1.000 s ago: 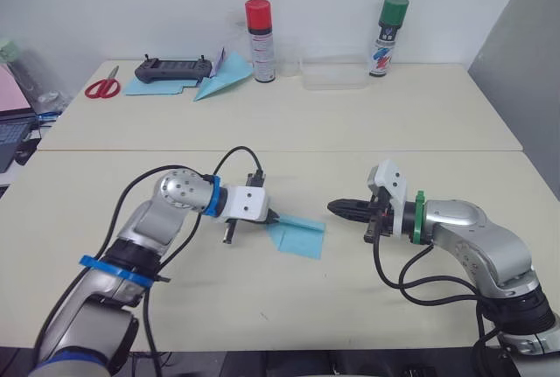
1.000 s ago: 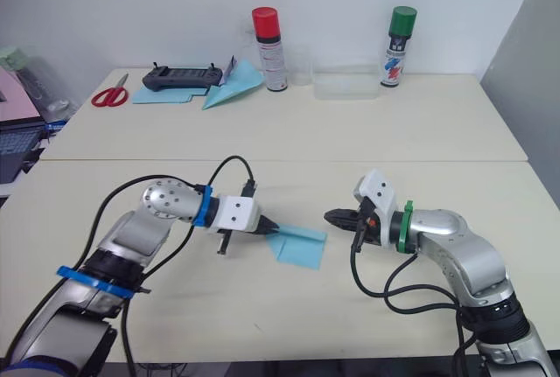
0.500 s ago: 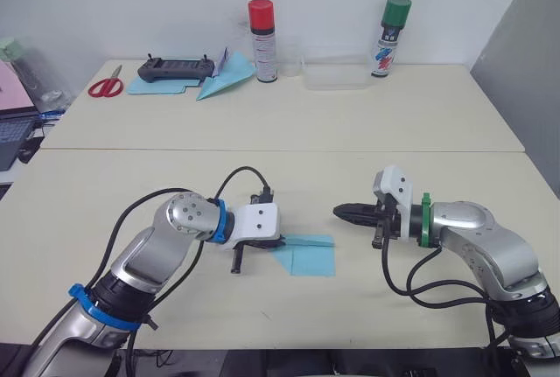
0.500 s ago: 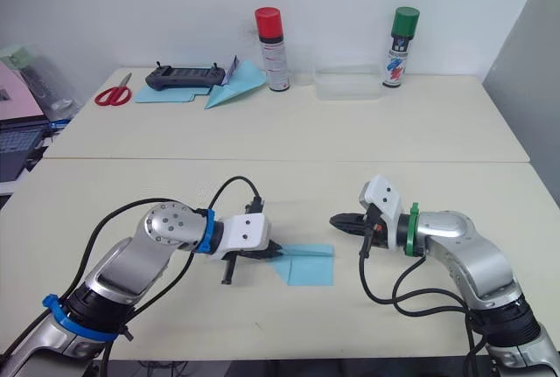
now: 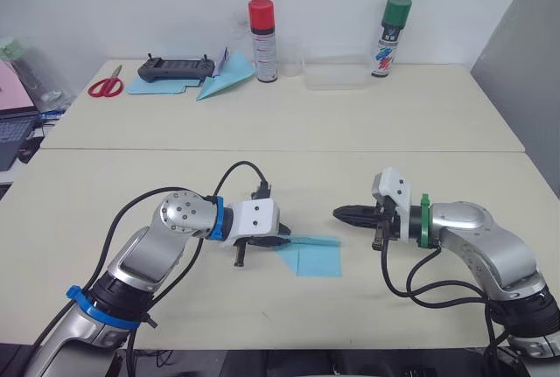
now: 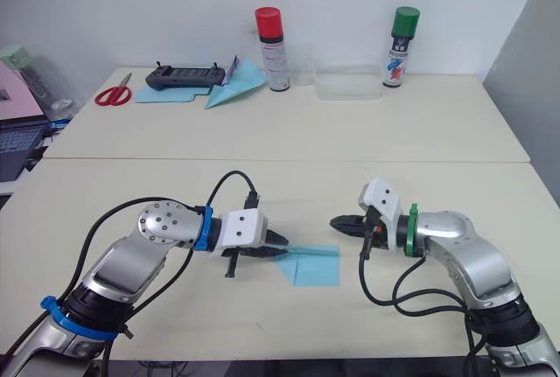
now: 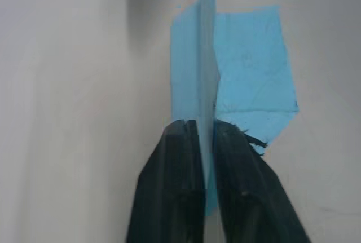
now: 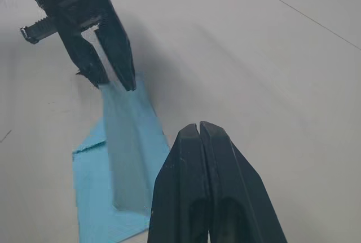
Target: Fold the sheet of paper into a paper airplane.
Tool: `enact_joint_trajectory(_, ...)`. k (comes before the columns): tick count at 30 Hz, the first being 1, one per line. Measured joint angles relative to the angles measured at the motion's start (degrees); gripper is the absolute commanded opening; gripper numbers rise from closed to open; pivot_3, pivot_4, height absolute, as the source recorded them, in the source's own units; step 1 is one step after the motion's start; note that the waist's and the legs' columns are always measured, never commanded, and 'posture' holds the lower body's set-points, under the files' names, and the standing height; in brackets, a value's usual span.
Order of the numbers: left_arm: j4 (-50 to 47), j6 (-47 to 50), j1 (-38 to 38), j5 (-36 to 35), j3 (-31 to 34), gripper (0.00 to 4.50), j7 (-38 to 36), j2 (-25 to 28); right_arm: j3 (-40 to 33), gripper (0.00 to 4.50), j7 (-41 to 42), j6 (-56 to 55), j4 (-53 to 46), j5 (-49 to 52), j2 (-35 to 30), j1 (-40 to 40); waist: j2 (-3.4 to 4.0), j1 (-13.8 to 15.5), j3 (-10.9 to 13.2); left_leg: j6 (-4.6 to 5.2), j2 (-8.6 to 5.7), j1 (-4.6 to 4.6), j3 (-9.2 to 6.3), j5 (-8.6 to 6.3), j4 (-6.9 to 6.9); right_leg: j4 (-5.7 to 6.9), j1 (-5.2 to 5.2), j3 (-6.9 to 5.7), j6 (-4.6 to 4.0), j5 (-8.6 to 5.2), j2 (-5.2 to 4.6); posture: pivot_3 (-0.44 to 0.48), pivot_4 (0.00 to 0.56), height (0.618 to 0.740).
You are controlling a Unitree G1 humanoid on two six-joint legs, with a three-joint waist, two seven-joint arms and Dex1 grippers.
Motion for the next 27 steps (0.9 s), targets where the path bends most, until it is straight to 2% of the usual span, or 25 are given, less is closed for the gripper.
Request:
enact_joint_trajectory(5, 0.21, 2.16, -0.6, -2.44, 0.93, 1.63, -1.81, 2.09, 0.05, 0.0, 0.33, -0.04, 0.01, 0.0, 0.03, -0.01, 0.0, -0.02, 0.02, 0.0, 0.0, 0.0, -0.01, 0.0, 0.0, 0.01, 0.0, -0.01, 0.0, 0.0, 0.0, 0.0, 0.15, 0.74)
enact_joint_trajectory(9, 3.5, 7.95, -4.39, -7.4, 6.99, 1.63, -1.77, 2.47, 0.04, 0.0, 0.8, -0.06, 0.0, 0.01, -0.07, -0.01, -0.05, -0.08, 0.07, 0.0, 0.0, 0.0, -0.01, 0.0, 0.02, 0.0, 0.0, -0.02, 0.0, -0.01, 0.0, 0.0, 0.15, 0.74)
enact_joint_trajectory(12, 6.48, 9.42, -5.28, -9.44, 11.19, 1.07, 0.15, 2.21, 0.02, 0.0, 1.01, -0.06, 0.01, 0.02, -0.67, 0.0, -0.04, -0.09, 0.07, 0.0, 0.0, -0.01, 0.01, 0.0, 0.01, -0.01, 0.0, -0.01, 0.0, -0.01, 0.0, 0.0, 0.15, 0.74)
enact_joint_trajectory(15, 7.1, 9.56, -3.1, -10.26, 11.88, 0.13, 0.86, 1.44, -0.24, 0.0, 1.21, -0.04, 0.0, 0.22, -0.97, 0.0, -0.04, -0.11, 0.07, 0.0, 0.0, -0.02, 0.01, 0.0, -0.01, -0.03, -0.01, 0.0, 0.01, -0.01, -0.02, 0.0, 0.15, 0.74)
enact_joint_trajectory(16, 7.08, 9.53, -2.01, -10.38, 11.72, 0.03, 1.05, 1.09, -0.36, 0.0, 1.29, -0.01, 0.0, 0.32, -1.03, 0.0, -0.05, -0.11, 0.08, 0.0, 0.0, -0.03, 0.0, 0.0, -0.01, -0.03, -0.01, -0.02, 0.0, -0.01, -0.02, 0.0, 0.15, 0.74)
enact_joint_trajectory(20, 5.92, 10.01, 1.16, -11.89, 10.46, 0.03, 1.67, -1.95, -0.93, 0.0, 1.97, 0.49, -0.81, 1.9, -1.56, 0.0, -0.08, 0.08, 0.12, 0.0, 0.0, -0.04, -0.02, 0.0, 0.01, -0.01, -0.01, -0.03, 0.0, -0.01, -0.02, 0.0, 0.15, 0.74)
enact_joint_trajectory(27, 5.44, 8.77, 1.83, -11.55, 7.08, 0.03, 1.2, -2.59, -0.91, 0.0, 3.53, 2.14, -5.31, 4.44, -3.39, 0.74, -0.08, 0.17, 0.12, 0.0, 0.0, -0.02, 0.0, 0.0, 0.01, -0.02, 0.0, -0.01, 0.01, -0.01, -0.02, 0.0, 0.15, 0.74)
